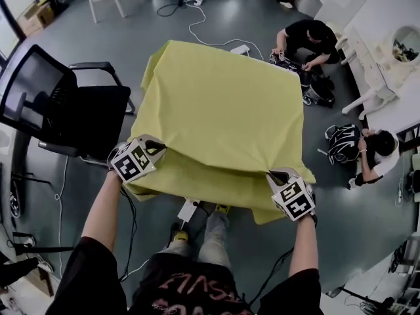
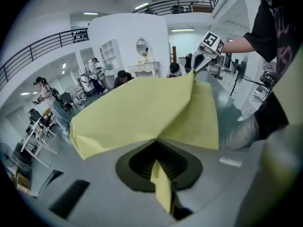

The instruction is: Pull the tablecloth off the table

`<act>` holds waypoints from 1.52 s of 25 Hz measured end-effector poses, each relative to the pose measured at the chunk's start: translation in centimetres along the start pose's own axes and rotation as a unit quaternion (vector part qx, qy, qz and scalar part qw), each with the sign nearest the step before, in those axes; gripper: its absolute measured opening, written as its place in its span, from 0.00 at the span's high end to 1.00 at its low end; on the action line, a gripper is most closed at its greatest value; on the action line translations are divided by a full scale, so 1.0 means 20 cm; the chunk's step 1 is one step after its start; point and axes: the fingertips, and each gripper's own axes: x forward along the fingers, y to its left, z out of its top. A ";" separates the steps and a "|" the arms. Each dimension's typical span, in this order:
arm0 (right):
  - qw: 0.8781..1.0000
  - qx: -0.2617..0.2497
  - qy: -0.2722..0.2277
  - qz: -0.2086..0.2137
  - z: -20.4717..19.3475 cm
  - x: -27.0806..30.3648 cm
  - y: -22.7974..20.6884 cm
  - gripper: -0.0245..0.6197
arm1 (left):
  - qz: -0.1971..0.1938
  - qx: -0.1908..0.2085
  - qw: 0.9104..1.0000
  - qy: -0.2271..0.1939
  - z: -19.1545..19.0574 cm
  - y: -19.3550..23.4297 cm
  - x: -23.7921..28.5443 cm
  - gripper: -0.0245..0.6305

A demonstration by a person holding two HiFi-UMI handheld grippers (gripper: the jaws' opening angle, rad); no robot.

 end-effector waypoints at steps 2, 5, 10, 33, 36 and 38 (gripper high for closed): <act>1.000 0.011 -0.005 -0.006 0.01 -0.07 0.09 0.94 | -0.003 0.005 1.000 -0.004 -0.01 -0.05 -0.07 0.95; 1.000 0.028 -0.003 -0.014 0.01 -0.16 0.19 0.94 | -0.001 0.011 1.000 -0.010 -0.02 -0.10 -0.16 0.95; 0.999 0.047 -0.012 -0.020 0.00 -0.28 0.29 0.94 | 0.005 0.004 1.000 -0.017 -0.02 -0.20 -0.27 0.95; 0.994 0.055 -0.095 -0.003 -0.48 -1.00 0.89 0.94 | 0.085 -0.047 0.995 -0.024 0.04 -1.34 -0.85 0.95; 0.993 0.061 -0.104 -0.001 -0.54 -1.08 0.98 0.94 | 0.088 -0.057 0.994 -0.030 0.04 -1.48 -0.90 0.95; 0.992 0.069 -0.108 0.004 -0.57 -1.11 1.05 0.94 | 0.088 -0.062 0.994 -0.032 0.01 -1.56 -0.93 0.95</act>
